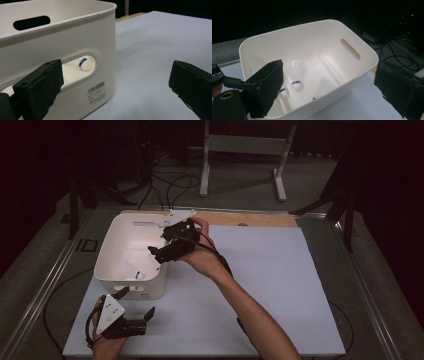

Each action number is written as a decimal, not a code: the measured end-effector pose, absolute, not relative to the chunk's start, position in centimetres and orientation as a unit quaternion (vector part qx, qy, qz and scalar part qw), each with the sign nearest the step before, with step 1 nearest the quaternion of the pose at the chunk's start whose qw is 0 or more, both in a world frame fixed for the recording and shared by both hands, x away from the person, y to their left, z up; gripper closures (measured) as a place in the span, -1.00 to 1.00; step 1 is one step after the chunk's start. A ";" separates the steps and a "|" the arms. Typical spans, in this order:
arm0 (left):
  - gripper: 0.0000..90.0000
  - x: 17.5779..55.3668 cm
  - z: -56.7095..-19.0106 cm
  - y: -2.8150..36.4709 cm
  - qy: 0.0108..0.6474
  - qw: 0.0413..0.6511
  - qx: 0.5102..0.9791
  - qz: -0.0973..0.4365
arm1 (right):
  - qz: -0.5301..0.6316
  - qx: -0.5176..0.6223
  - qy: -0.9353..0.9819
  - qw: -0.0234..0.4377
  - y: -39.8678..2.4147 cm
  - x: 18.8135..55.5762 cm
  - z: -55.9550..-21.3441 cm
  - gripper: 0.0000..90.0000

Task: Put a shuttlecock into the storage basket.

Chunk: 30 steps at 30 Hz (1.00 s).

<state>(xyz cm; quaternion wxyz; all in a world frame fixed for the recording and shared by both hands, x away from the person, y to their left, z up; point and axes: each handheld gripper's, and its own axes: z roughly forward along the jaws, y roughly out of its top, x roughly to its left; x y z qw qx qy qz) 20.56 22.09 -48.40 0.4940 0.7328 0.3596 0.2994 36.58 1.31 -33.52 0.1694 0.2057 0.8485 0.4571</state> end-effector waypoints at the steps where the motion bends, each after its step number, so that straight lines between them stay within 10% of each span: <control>1: -0.99 20.6 -48.4 22.1 0.359 0.494 0.733 0.299 | 0.458 0.207 0.847 0.171 1.2 36.6 -33.6 -0.80; 30: -0.99 20.6 -48.4 22.0 0.361 0.492 0.733 0.300 | 0.460 0.236 0.836 0.186 -1.4 36.7 -34.9 -0.80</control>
